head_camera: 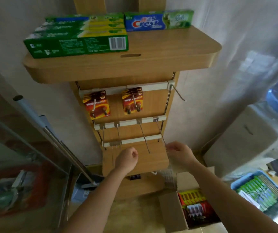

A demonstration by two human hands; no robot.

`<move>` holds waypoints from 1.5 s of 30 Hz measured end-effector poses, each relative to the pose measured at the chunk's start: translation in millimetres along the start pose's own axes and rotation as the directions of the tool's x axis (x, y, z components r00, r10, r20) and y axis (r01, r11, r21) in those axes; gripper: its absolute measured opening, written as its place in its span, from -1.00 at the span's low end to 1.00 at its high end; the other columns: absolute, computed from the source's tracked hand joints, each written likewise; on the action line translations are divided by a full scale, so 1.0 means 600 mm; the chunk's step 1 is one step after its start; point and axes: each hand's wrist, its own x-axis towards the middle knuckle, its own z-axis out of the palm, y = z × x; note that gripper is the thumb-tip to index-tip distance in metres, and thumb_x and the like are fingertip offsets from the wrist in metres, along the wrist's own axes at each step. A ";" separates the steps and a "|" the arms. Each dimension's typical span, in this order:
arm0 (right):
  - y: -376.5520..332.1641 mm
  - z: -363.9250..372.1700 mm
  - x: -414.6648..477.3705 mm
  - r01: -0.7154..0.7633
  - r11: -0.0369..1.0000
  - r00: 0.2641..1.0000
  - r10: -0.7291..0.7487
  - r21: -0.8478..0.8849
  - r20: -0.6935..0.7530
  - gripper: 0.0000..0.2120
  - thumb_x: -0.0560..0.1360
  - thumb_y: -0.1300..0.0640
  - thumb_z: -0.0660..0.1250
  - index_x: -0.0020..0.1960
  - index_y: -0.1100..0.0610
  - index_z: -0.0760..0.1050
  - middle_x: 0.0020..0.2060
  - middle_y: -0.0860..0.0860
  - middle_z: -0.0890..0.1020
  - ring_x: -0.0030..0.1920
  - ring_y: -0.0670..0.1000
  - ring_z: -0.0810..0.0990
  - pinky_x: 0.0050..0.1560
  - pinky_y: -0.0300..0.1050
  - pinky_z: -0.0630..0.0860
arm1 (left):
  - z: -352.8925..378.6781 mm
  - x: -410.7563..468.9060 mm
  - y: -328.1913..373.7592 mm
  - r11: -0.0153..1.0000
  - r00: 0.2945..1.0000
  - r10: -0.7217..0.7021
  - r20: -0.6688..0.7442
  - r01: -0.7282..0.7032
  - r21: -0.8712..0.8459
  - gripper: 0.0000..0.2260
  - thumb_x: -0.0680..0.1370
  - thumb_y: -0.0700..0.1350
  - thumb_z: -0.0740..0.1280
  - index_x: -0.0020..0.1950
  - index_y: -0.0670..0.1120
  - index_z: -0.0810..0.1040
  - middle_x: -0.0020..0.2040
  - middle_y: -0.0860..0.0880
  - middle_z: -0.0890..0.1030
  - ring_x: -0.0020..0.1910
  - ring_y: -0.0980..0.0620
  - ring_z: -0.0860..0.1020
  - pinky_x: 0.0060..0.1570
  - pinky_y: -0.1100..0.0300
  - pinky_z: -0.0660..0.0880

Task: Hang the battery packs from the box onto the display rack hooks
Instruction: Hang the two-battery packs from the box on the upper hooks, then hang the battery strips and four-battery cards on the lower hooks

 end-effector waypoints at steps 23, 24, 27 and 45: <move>0.469 -0.361 -0.058 -0.041 0.956 0.988 0.083 -0.291 0.133 -0.80 0.47 0.26 0.26 0.00 0.10 0.61 -0.02 0.06 0.67 0.05 0.06 0.60 -0.07 -0.26 0.38 | 0.493 -0.171 0.316 0.957 0.969 -0.239 0.064 0.246 -0.152 -0.83 0.57 -0.17 0.24 0.12 -0.14 0.52 0.01 -0.05 0.62 -0.09 0.10 0.52 -0.12 0.30 0.43; 0.480 -0.356 -0.055 -0.046 0.956 0.986 0.090 -0.290 0.139 -0.80 0.47 0.26 0.26 0.00 0.10 0.61 -0.02 0.05 0.67 0.05 0.06 0.60 -0.06 -0.24 0.39 | 0.504 -0.169 0.311 0.959 0.969 -0.236 0.069 0.244 -0.145 -0.83 0.57 -0.17 0.24 0.12 -0.15 0.53 0.02 -0.06 0.62 -0.07 0.10 0.53 -0.13 0.34 0.41; 0.528 -0.335 -0.030 -0.037 0.955 0.987 0.080 -0.295 0.137 -0.80 0.48 0.27 0.26 -0.01 0.09 0.62 -0.02 0.03 0.67 0.04 0.05 0.60 0.03 -0.17 0.46 | 0.553 -0.154 0.287 0.960 0.970 -0.229 0.085 0.240 -0.144 -0.83 0.57 -0.18 0.24 0.12 -0.16 0.54 0.04 -0.07 0.63 -0.02 0.08 0.56 -0.12 0.39 0.41; 1.213 0.013 0.318 -0.467 0.884 0.879 0.465 -0.007 0.109 -0.83 0.51 0.16 0.22 0.01 0.07 0.56 0.01 0.14 0.59 0.04 0.17 0.56 0.12 0.04 0.51 | 1.181 0.223 -0.023 0.999 0.988 -0.045 0.148 0.047 -0.009 -0.71 0.57 -0.06 0.23 0.28 -0.09 0.43 0.27 -0.03 0.47 0.25 -0.02 0.43 0.19 0.11 0.40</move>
